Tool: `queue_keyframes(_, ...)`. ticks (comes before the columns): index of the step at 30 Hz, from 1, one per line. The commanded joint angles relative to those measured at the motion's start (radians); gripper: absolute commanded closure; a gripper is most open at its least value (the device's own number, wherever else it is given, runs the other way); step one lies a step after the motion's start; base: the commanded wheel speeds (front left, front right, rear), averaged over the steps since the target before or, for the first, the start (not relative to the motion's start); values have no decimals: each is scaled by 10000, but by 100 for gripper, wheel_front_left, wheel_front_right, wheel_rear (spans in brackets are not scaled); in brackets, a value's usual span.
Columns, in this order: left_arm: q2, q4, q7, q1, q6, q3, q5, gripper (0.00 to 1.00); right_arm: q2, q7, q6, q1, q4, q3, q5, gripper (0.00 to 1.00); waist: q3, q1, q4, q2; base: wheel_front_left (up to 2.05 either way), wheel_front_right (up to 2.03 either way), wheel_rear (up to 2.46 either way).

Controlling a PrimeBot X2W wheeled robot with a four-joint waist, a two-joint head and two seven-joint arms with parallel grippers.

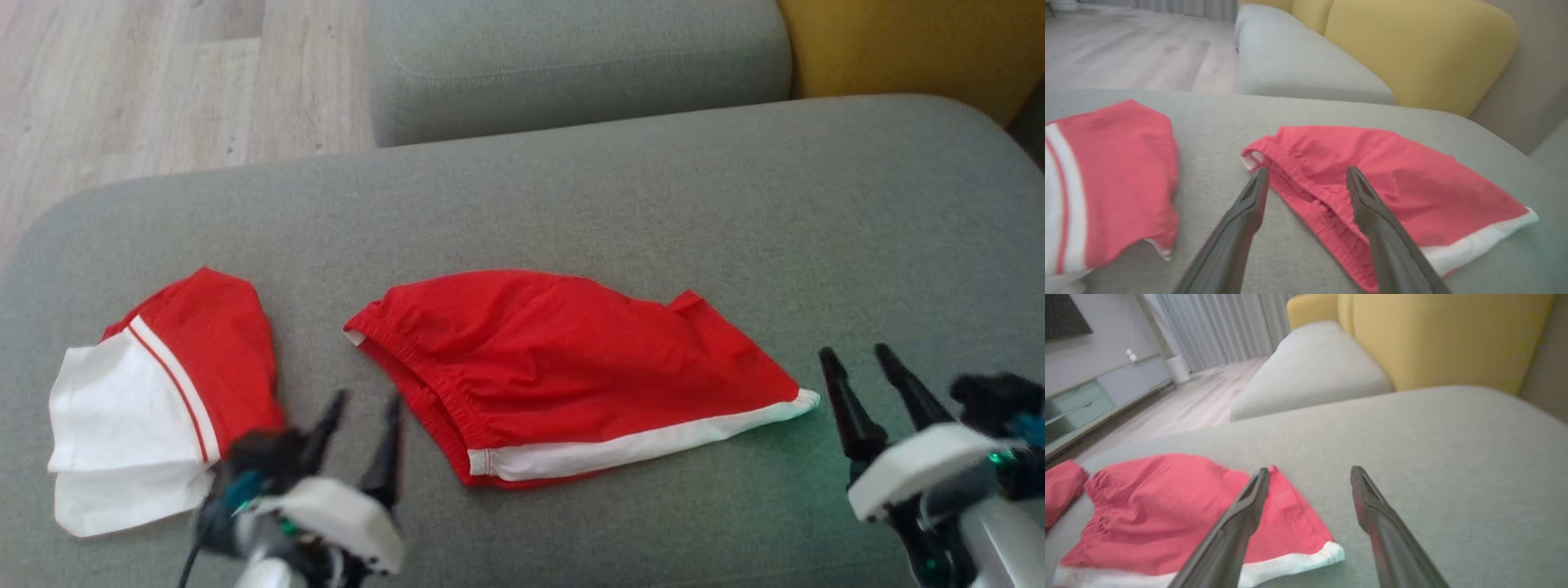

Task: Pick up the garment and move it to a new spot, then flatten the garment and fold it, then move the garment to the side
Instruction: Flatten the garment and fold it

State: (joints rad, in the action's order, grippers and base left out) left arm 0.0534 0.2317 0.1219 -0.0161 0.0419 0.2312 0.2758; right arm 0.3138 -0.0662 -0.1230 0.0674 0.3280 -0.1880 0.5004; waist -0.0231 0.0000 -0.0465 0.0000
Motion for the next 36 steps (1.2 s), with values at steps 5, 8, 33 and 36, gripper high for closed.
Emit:
queue_keyframes(5, 1, -343, -2260, 797, 468, 582, 644, 0, 645, 1899, -77, 1148, 502, -599, 1015, 0, 257, 0, -35, 0, 0, 0, 0)
queue_keyframes(8, -8, -399, -3263, 970, 512, 930, 973, 0, 832, 2891, -77, 1554, 983, -693, 1409, 0, 530, 0, 43, 0, 0, 0, 0)
queue_keyframes(33, -28, 1093, -4000, 2246, 615, 2383, 1545, 100, 816, 4311, -77, 2335, 2103, -1970, 2993, 100, 1389, 0, 196, 0, 0, 0, 0)
queue_keyframes(36, -29, 1116, -3746, 2328, 659, 2392, 1725, 100, 927, 4009, -77, 2379, 2007, -2072, 3184, 100, 1291, 0, 204, 0, 0, 0, 0)
